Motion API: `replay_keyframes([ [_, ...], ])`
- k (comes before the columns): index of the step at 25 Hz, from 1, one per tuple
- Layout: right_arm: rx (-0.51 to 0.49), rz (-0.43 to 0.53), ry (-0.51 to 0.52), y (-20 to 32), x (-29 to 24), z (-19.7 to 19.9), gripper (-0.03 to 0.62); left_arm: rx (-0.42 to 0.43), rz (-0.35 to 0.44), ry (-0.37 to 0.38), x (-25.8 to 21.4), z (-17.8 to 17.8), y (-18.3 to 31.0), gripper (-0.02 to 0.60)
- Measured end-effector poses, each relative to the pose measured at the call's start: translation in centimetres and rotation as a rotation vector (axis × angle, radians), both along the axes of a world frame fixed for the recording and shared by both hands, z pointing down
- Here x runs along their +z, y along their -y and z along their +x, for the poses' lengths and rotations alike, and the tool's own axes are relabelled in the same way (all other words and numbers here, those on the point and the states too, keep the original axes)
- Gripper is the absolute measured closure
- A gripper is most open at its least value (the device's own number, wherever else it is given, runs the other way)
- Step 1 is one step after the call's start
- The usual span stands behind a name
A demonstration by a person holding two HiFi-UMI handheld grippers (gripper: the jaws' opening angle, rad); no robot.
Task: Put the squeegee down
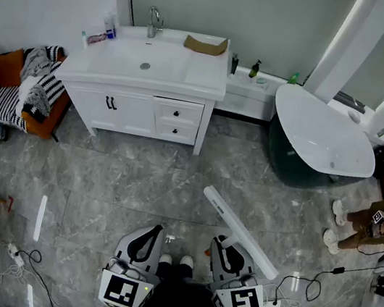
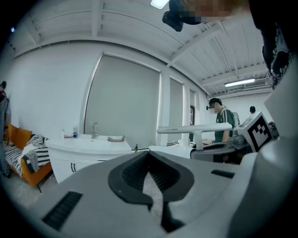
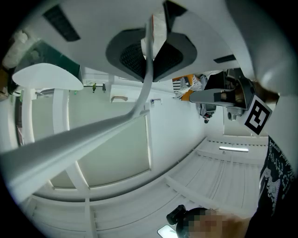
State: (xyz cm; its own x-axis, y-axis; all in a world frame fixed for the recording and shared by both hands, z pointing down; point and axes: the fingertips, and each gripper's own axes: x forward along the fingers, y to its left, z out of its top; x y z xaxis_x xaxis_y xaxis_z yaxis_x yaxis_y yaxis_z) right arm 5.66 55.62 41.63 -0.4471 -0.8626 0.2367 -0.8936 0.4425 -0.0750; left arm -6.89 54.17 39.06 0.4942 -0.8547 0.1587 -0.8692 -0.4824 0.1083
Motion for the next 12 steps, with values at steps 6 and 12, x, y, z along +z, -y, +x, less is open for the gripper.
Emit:
replay_keyframes([
  [6, -0.007, 0.002, 0.007, -1.0, -0.3, 1.7, 0.541, -0.010, -0.007, 0.012, 0.0, 1.3, -0.7, 0.577],
  [12, -0.008, 0.001, 0.023, -1.8, -0.1, 3.6, 0.541, -0.015, -0.003, 0.018, -0.4, 3.0, -1.5, 0.577],
])
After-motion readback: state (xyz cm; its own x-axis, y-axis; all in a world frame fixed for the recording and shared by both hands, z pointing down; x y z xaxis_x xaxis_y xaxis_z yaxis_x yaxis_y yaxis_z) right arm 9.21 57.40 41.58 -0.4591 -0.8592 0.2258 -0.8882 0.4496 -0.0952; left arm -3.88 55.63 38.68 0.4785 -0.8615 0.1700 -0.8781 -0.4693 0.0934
